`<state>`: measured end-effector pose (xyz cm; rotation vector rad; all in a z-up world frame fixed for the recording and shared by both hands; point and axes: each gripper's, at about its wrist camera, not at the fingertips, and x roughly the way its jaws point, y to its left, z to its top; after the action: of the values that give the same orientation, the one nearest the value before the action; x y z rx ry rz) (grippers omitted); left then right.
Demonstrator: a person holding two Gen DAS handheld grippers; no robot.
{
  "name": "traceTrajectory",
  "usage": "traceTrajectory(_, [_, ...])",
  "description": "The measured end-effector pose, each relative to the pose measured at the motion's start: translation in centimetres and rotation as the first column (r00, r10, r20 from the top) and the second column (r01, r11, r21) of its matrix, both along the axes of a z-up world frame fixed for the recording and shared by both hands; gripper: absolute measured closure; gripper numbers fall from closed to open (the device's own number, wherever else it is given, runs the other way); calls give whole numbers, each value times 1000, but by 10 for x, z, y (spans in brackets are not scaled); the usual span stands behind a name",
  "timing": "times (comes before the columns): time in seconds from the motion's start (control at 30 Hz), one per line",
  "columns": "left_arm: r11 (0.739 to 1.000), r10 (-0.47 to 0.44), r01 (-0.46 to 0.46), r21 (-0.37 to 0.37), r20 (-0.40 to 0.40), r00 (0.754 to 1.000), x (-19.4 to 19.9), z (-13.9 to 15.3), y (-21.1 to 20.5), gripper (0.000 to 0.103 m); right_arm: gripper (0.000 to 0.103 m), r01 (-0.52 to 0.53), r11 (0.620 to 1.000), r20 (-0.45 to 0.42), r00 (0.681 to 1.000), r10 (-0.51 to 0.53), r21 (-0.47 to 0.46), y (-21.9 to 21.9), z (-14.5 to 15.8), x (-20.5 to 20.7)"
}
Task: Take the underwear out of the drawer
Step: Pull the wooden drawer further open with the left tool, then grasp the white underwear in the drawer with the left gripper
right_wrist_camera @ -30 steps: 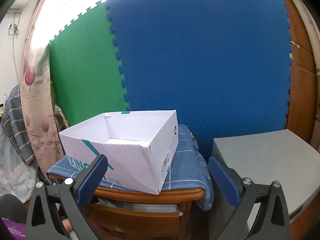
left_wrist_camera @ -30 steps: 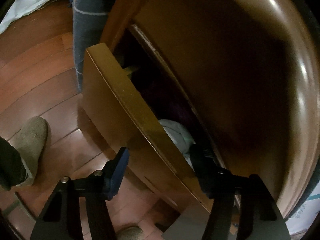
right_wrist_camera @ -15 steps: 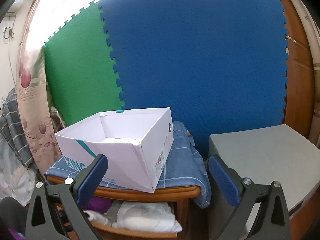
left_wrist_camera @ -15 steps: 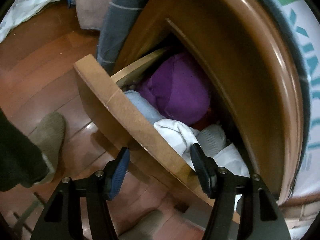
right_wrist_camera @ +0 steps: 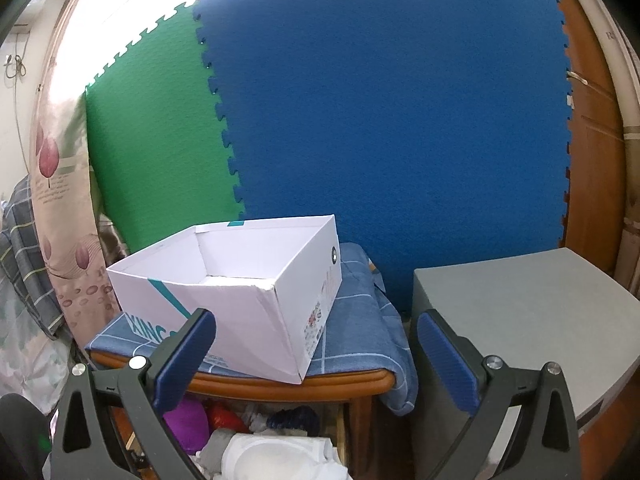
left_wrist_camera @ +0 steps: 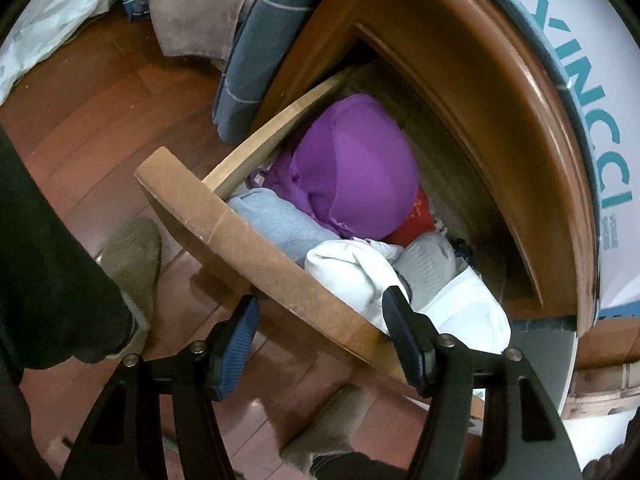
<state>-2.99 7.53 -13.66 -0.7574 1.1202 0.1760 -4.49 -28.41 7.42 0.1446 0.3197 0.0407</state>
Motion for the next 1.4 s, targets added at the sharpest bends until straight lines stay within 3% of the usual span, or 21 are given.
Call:
traceTrajectory(0.2, [998, -53, 52, 23, 20, 998, -5, 4, 2, 37, 0, 0, 1000, 2, 1000, 0, -6, 0, 0, -1])
traceTrajectory(0.3, [985, -132, 127, 113, 38, 991, -5, 24, -2, 39, 0, 3, 1000, 4, 1000, -3, 0, -1, 1, -1])
traceTrajectory(0.4, [941, -239, 222, 255, 37, 970, -11, 53, -13, 40, 0, 8, 1000, 8, 1000, -8, 14, -4, 1, -2])
traceTrajectory(0.5, [868, -365, 324, 376, 42, 930, -14, 80, -27, 27, 0, 5, 1000, 12, 1000, -5, 13, -5, 2, -3])
traceTrajectory(0.57, [785, -471, 385, 486, 64, 880, -16, 101, -43, 4, 0, 7, 1000, 15, 1000, -7, 7, -4, 3, -4])
traceTrajectory(0.67, [656, -610, 495, 570, 14, 792, -4, 113, -67, 1, 0, 7, 1000, 15, 1000, -7, 4, -5, 3, -6])
traceTrajectory(0.73, [598, -659, 568, 565, -55, 750, 11, 110, -77, 1, 0, 10, 1000, 17, 1000, -10, 3, -6, 4, -7])
traceTrajectory(0.77, [582, -667, 594, 555, -90, 739, 22, 105, -81, 1, 0, 11, 1000, 18, 1000, -12, 5, -7, 5, -8])
traceTrajectory(0.8, [571, -679, 632, 525, -131, 723, 34, 98, -83, 1, 0, 12, 1000, 18, 1000, -12, 6, -8, 5, -8])
traceTrajectory(0.93, [568, -676, 707, 421, -251, 693, 66, 65, -85, 1, 0, 9, 1000, 15, 1000, -10, 15, -11, 5, -9])
traceTrajectory(1.0, [558, -657, 709, 430, -293, 695, 73, 53, -87, 2, 0, 7, 1000, 14, 1000, -7, 16, -12, 6, -9])
traceTrajectory(1.1, [536, -654, 748, 392, -368, 661, 81, 29, -93, 2, 0, 3, 1000, 15, 1000, -3, 17, -13, 6, -10])
traceTrajectory(1.3, [506, -652, 777, 375, -424, 629, 83, 4, -93, 2, 0, -3, 1000, 12, 1000, 2, 23, -14, 6, -10])
traceTrajectory(1.4, [510, -660, 787, 346, -430, 616, 86, -2, -93, 8, 0, -8, 1000, 4, 1000, 8, 22, -12, 5, -8])
